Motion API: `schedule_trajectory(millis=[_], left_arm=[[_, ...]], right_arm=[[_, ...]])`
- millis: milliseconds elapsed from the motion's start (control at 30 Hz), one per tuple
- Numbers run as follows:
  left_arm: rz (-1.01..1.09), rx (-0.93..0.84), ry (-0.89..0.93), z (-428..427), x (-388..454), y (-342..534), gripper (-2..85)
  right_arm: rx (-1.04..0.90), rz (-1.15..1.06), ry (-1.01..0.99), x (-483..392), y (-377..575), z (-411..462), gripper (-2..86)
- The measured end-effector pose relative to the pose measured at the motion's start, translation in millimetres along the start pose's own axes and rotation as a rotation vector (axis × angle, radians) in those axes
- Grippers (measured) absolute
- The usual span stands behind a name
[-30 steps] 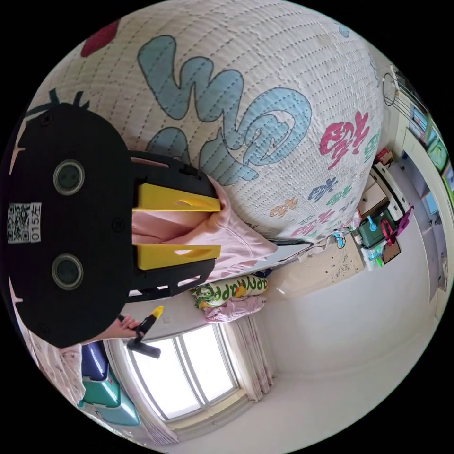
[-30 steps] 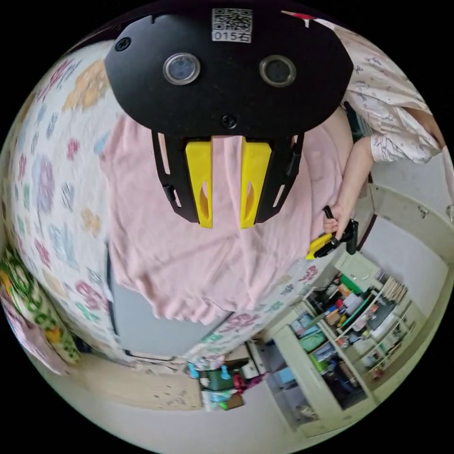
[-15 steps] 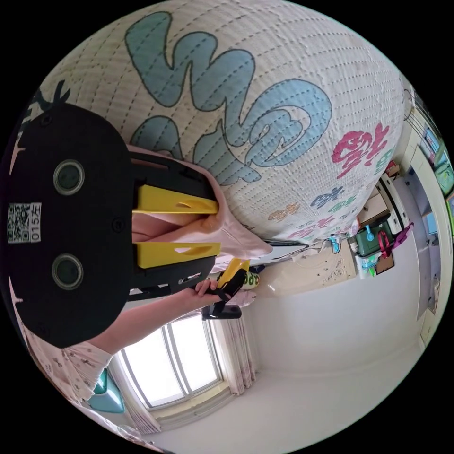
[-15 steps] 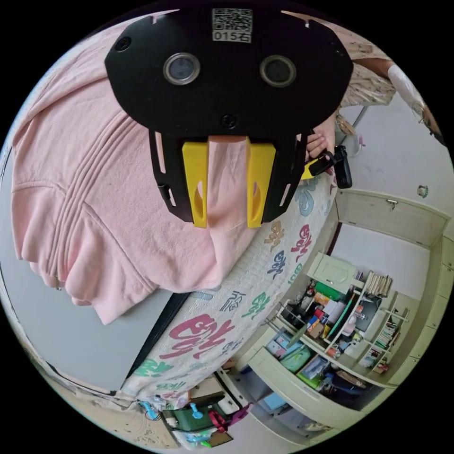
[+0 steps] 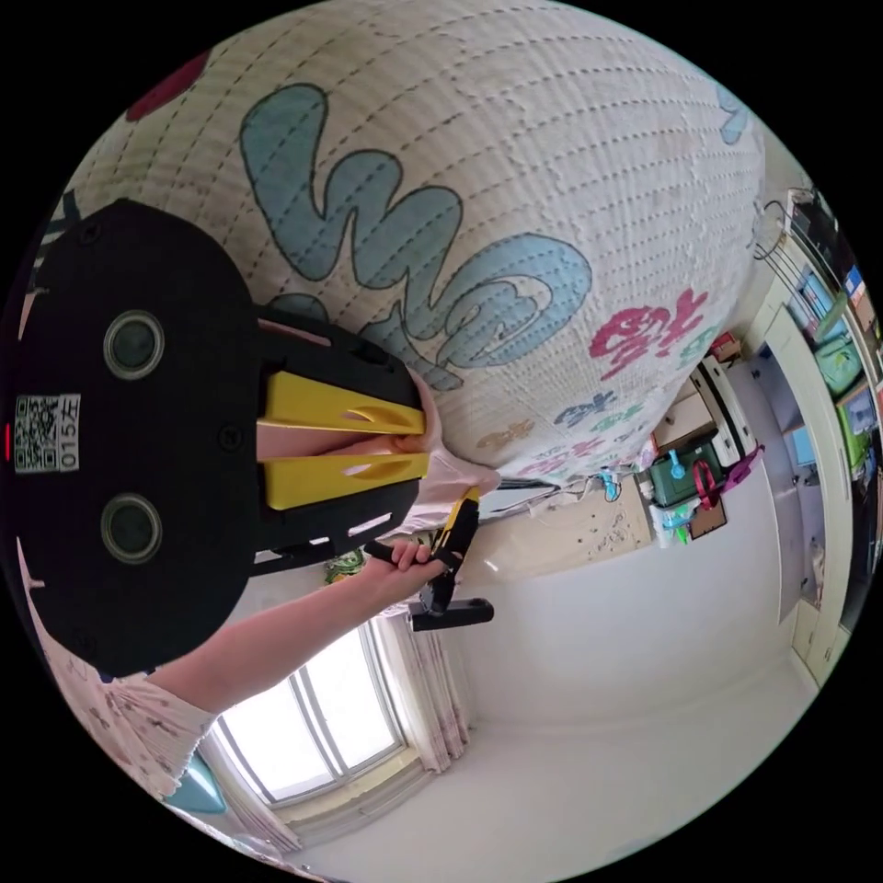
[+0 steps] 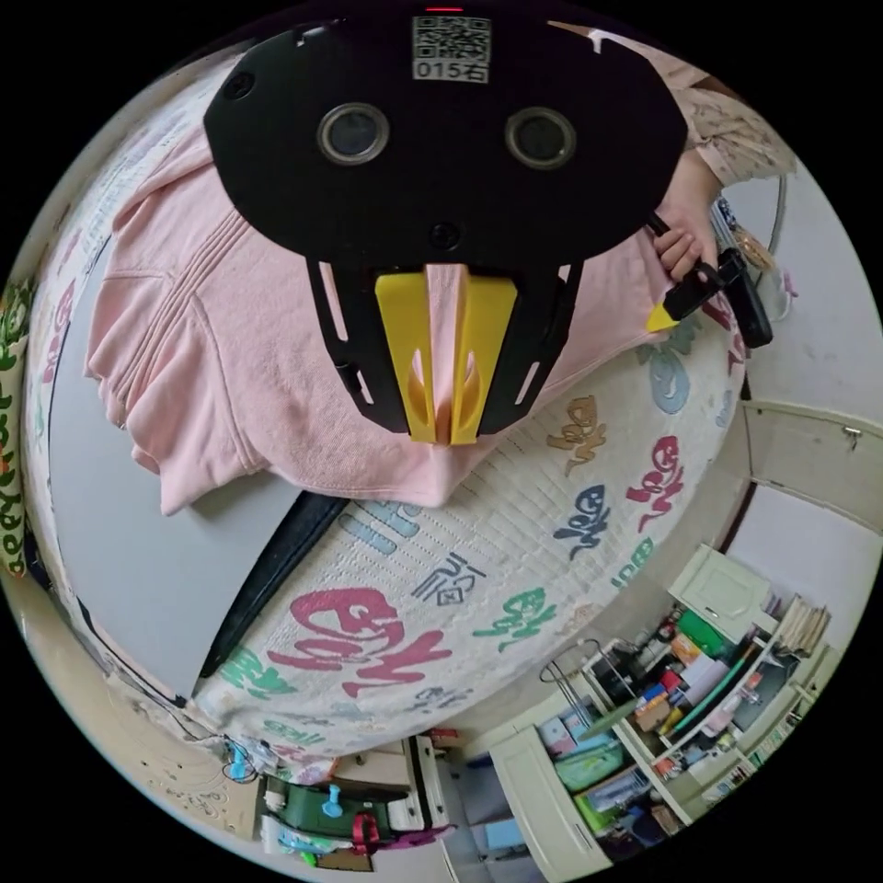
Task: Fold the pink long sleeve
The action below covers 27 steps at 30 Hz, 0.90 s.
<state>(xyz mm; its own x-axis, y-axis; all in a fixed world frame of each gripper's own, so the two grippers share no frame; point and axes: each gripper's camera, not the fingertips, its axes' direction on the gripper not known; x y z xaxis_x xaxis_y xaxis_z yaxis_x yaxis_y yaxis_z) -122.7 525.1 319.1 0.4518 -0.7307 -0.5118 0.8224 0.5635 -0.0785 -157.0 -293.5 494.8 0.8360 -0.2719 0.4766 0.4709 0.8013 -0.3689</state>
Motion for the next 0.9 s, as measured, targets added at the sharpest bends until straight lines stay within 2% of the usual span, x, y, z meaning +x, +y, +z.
schedule_trajectory(millis=[100,267,400,467,533,567,633,667,700,733,767,833,900], left_arm=[[0.013,-0.008,-0.045,2.0,16.4,-12.8,1.6],[0.024,-0.019,-0.082,3.9,48.7,-37.4,2.5],[0.027,0.051,-0.132,-13.6,89.4,-50.5,4.4],[0.078,0.114,-0.122,-34.2,117.3,-51.4,5.0],[0.304,0.108,-0.062,-49.3,177.3,-54.3,5.1],[0.397,0.073,-0.032,-47.0,197.4,-54.8,4.9],[0.787,-0.193,0.139,-13.2,281.4,-40.8,4.5],[0.863,-0.277,0.193,-0.8,299.6,-32.4,4.5],[0.974,-0.457,0.3,26.1,331.1,-12.3,4.7],[1.054,-0.604,0.335,51.7,358.9,11.2,5.2],[1.105,-0.661,0.321,62.7,372.4,24.4,5.6],[1.361,-0.825,0.263,88.7,420.7,78.7,7.1],[1.422,-0.906,0.266,100.0,446.4,97.7,7.7]], right_arm=[[0.046,0.067,-0.092,14.7,10.4,-2.9,5.1],[0.108,0.05,-0.114,30.6,63.3,-47.0,6.3],[0.231,0.01,-0.124,39.9,175.1,-103.5,6.4],[0.244,0.007,-0.103,42.8,231.3,-120.1,6.5],[0.243,0.028,-0.072,45.2,299.7,-134.1,6.5],[0.234,0.027,-0.066,43.9,314.5,-135.4,6.4],[0.188,0.027,-0.019,32.9,362.2,-134.8,6.2],[0.183,0.03,-0.01,29.7,371.0,-134.2,6.2],[0.169,0.028,-0.01,23.4,385.1,-132.2,6.3],[0.147,0.031,-0.014,19.1,394.5,-129.4,6.5],[0.14,0.035,-0.013,17.7,398.1,-128.2,6.7],[0.123,0.072,-0.007,17.6,408.5,-125.8,7.7],[0.116,0.113,-0.028,20.8,412.9,-126.9,8.2]])
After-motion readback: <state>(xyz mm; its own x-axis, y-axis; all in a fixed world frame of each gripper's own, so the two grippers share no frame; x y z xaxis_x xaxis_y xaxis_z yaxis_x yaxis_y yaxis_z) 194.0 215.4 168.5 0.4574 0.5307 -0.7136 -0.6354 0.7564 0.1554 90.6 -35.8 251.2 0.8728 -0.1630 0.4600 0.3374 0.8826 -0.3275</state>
